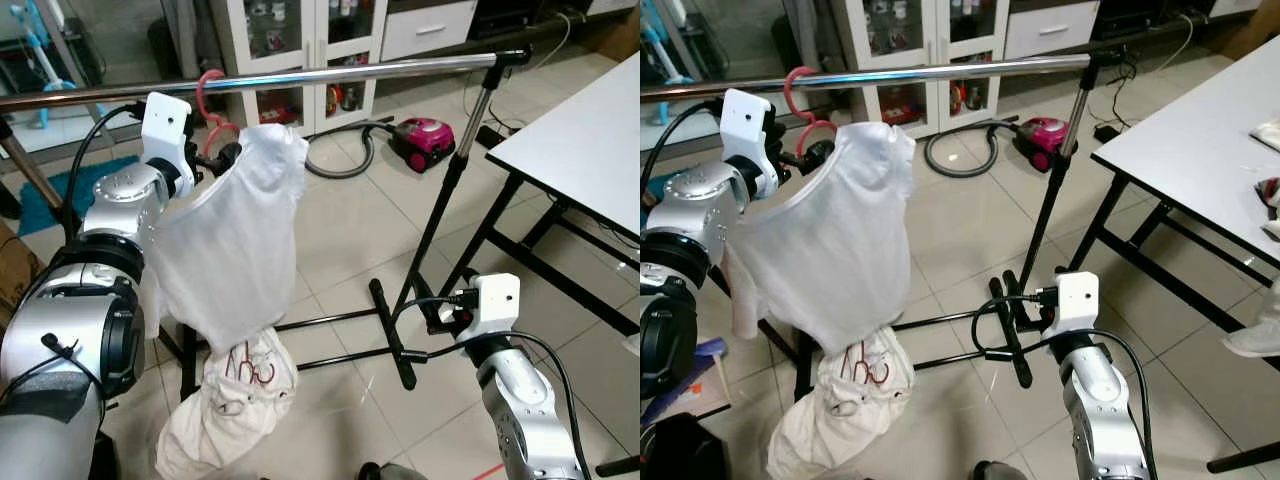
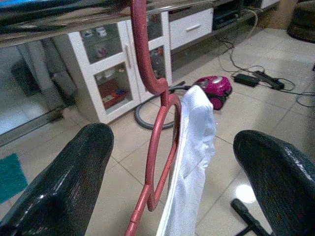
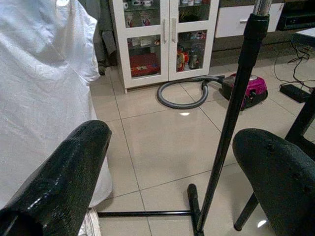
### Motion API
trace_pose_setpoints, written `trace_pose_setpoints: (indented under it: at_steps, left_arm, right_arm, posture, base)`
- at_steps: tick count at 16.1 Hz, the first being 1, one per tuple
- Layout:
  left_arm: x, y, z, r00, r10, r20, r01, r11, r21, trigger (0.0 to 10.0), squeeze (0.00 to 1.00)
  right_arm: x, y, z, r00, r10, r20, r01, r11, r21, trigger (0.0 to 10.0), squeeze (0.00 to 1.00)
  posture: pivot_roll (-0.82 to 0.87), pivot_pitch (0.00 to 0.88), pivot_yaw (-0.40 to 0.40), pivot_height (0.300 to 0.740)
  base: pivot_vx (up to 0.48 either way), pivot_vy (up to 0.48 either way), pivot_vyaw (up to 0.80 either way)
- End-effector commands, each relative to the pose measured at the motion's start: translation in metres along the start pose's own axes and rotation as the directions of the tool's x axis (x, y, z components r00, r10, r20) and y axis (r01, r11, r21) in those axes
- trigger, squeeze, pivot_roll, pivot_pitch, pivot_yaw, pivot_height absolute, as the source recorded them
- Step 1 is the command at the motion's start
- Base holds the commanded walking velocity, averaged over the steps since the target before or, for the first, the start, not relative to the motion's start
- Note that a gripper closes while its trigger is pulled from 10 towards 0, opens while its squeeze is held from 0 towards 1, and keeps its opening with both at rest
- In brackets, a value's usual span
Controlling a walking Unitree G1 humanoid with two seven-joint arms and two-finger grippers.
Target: Hang hanger
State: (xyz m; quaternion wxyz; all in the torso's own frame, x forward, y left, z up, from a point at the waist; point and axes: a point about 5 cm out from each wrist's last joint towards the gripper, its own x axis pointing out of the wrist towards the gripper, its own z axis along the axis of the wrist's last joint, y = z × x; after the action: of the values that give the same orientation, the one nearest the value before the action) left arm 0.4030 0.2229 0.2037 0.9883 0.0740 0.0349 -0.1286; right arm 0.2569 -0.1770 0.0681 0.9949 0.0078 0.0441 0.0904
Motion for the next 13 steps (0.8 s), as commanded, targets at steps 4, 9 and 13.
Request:
trace_pose_setpoints:
  at_steps: [4,9,13]
  left_arm:
    - [0.0,0.003,0.005,0.998,0.052,0.021,-0.053,0.996,0.074,7.8,0.0]
    - [-0.004,0.007,-0.007,0.999,0.044,-0.018,-0.042,0.997,0.061,0.0,0.0]
    - [-0.006,0.006,-0.011,1.0,-0.003,-0.012,0.004,1.0,0.029,0.0,0.0]
  right_arm:
    - [0.005,0.003,0.005,1.0,0.018,0.007,-0.018,1.0,0.0,10.0,0.0]
    - [0.005,0.003,0.006,1.0,0.017,0.006,-0.017,1.0,-0.001,10.0,0.0]
    - [0.006,0.002,0.006,1.0,0.018,0.008,-0.018,1.0,-0.001,10.0,0.0]
  posture:
    - [-0.08,0.03,0.038,0.74]
    - [-0.09,0.022,0.038,0.74]
    - [-0.1,0.015,0.043,0.74]
  base:
    - [0.0,0.0,0.0]
    - [0.0,0.0,0.0]
    - [0.0,0.0,0.0]
